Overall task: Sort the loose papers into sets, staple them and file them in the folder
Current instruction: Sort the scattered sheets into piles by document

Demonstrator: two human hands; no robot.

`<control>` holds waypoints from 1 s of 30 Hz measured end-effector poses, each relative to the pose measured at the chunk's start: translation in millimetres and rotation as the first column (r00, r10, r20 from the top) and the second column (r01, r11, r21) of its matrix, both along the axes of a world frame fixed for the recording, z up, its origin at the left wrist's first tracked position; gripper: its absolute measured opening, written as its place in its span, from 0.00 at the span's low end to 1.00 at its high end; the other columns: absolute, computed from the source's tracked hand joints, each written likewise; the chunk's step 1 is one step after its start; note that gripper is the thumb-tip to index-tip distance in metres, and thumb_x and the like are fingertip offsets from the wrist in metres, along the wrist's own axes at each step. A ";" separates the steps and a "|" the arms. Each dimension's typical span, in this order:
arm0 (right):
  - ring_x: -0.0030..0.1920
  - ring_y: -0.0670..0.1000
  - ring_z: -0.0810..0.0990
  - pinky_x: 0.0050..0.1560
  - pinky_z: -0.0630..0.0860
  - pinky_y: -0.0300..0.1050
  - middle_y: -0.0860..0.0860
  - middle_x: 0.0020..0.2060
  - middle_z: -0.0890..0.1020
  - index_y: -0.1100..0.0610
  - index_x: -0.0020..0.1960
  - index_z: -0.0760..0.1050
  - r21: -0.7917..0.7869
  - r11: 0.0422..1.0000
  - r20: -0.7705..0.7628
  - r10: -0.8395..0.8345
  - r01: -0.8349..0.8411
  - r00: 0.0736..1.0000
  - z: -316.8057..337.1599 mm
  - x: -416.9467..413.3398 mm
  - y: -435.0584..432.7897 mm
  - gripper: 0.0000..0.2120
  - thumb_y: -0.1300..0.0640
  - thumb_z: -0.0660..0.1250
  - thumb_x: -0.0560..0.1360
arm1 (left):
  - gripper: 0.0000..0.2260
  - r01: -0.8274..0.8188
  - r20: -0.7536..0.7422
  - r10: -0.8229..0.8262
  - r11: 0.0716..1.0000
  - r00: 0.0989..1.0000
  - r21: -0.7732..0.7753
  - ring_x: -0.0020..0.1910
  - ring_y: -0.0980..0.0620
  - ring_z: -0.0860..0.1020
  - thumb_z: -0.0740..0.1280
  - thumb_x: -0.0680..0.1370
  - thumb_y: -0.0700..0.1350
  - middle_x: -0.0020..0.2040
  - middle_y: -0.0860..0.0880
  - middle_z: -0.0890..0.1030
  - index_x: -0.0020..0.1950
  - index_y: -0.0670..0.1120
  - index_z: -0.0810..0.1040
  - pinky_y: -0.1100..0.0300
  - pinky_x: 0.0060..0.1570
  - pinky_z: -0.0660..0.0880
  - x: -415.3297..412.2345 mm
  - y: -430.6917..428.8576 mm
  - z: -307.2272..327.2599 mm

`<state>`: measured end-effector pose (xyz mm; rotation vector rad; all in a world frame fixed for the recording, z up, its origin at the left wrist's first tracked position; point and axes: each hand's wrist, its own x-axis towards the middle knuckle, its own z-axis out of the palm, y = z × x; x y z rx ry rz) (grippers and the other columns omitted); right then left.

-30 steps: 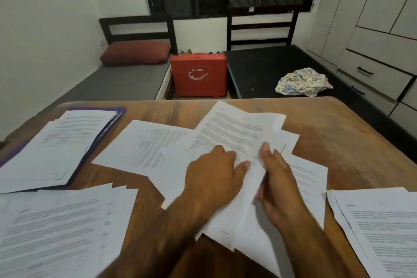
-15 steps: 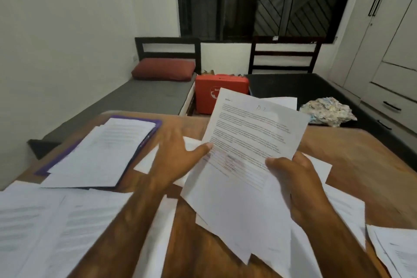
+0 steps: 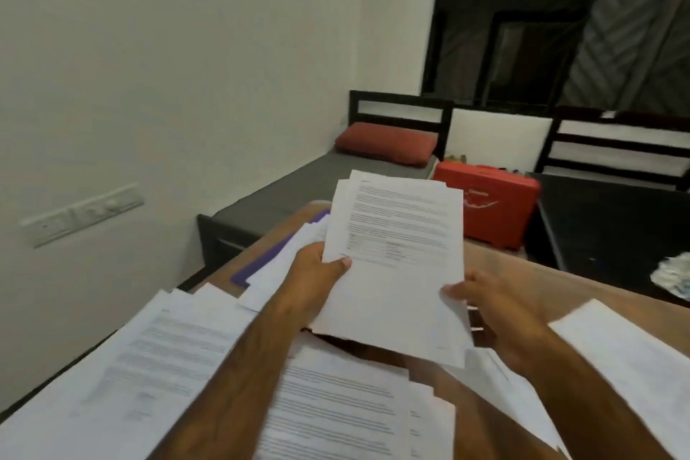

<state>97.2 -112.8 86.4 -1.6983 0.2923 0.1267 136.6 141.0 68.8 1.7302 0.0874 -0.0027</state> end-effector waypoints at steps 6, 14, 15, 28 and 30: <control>0.52 0.56 0.85 0.30 0.80 0.41 0.54 0.55 0.85 0.57 0.58 0.78 -0.033 0.999 -0.069 -0.027 0.025 0.997 -50.2 77.6 84.8 0.11 0.68 0.69 0.79 | 0.12 -0.075 -0.038 0.083 0.983 0.996 0.167 0.54 0.51 0.83 0.69 0.81 0.41 0.58 0.50 0.85 0.65 0.48 0.81 0.53 0.55 0.80 66.6 75.5 -12.6; 0.39 0.55 0.87 0.31 0.81 0.40 0.52 0.52 0.85 0.57 0.59 0.75 -0.099 0.992 -0.059 -0.081 0.075 0.995 -80.2 114.4 125.7 0.11 0.57 0.73 0.80 | 0.05 -0.227 0.039 0.258 0.757 0.965 0.613 0.49 0.42 0.81 0.69 0.80 0.44 0.53 0.42 0.82 0.54 0.44 0.78 0.45 0.53 0.82 63.9 96.0 -24.7; 0.35 0.54 0.87 0.30 0.80 0.39 0.52 0.47 0.87 0.57 0.57 0.76 -0.151 0.986 -0.020 -0.074 0.071 0.997 -79.5 106.9 123.2 0.10 0.53 0.72 0.80 | 0.06 -0.198 0.025 0.226 0.786 0.974 0.586 0.51 0.44 0.80 0.70 0.80 0.44 0.54 0.46 0.81 0.56 0.46 0.78 0.50 0.52 0.82 57.0 89.9 -26.5; 0.45 0.47 0.83 0.53 0.84 0.44 0.45 0.49 0.85 0.45 0.51 0.79 -0.582 0.766 0.133 -0.242 0.273 0.961 -90.2 -55.4 -37.6 0.03 0.46 0.68 0.80 | 0.04 0.305 -0.002 -0.375 0.750 0.927 0.587 0.52 0.55 0.77 0.68 0.81 0.46 0.58 0.53 0.79 0.54 0.55 0.77 0.58 0.59 0.78 -49.5 -158.7 -42.2; 0.46 0.47 0.82 0.55 0.82 0.43 0.43 0.50 0.85 0.43 0.54 0.79 -0.650 0.709 0.105 -0.273 0.274 0.956 -92.5 -95.4 -76.8 0.06 0.43 0.67 0.80 | 0.04 0.355 0.006 -0.459 0.696 0.888 0.624 0.56 0.54 0.76 0.68 0.82 0.48 0.61 0.54 0.78 0.55 0.56 0.76 0.61 0.60 0.75 -72.4 -204.7 -52.9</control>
